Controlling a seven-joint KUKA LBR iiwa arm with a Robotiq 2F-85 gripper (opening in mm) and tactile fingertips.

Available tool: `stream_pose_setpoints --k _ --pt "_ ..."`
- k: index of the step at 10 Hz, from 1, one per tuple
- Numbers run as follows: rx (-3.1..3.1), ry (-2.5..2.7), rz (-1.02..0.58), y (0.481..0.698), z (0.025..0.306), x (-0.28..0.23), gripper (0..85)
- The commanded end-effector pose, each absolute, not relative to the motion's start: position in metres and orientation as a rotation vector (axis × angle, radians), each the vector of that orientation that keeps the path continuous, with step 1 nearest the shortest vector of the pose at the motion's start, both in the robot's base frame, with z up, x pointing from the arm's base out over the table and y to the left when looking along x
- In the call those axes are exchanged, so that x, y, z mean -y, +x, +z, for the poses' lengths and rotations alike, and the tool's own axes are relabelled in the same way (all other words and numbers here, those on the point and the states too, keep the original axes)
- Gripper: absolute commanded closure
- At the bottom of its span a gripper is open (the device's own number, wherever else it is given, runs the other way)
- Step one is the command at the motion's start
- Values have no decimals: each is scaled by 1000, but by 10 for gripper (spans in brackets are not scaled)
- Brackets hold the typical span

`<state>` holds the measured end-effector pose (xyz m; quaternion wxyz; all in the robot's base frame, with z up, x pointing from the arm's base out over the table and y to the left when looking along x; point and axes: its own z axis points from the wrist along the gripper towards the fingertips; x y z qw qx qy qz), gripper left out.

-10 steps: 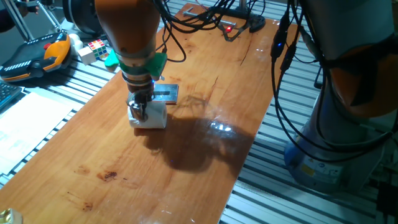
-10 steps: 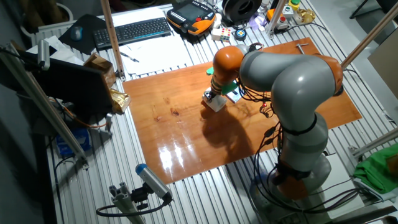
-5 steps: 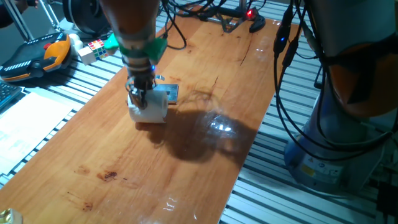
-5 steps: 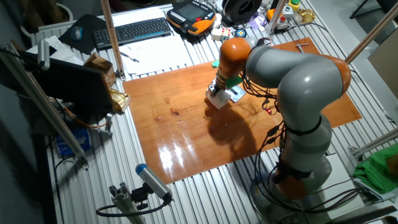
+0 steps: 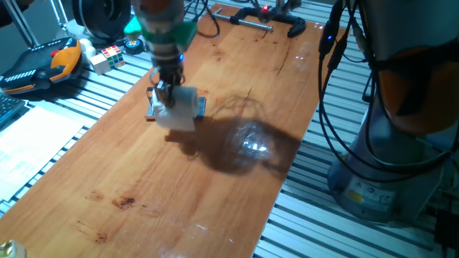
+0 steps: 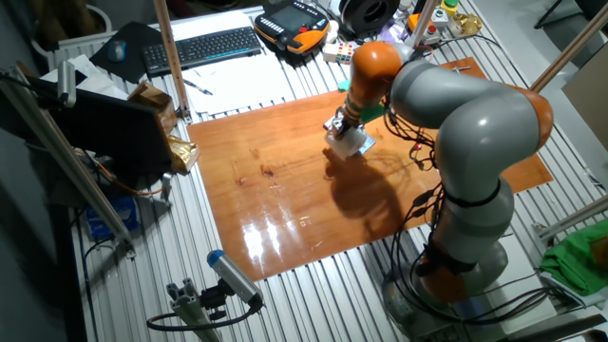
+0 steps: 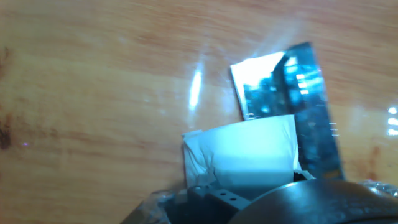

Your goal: Put the toilet paper on its holder

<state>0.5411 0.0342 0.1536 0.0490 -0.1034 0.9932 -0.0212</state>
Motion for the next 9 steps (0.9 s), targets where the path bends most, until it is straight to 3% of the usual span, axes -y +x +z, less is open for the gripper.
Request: stream_pose_setpoints --k 1,9 --pt "-3025 -321 -79 539 156 -31 843" --pt "-3031 -272 -74 511 140 5 843"
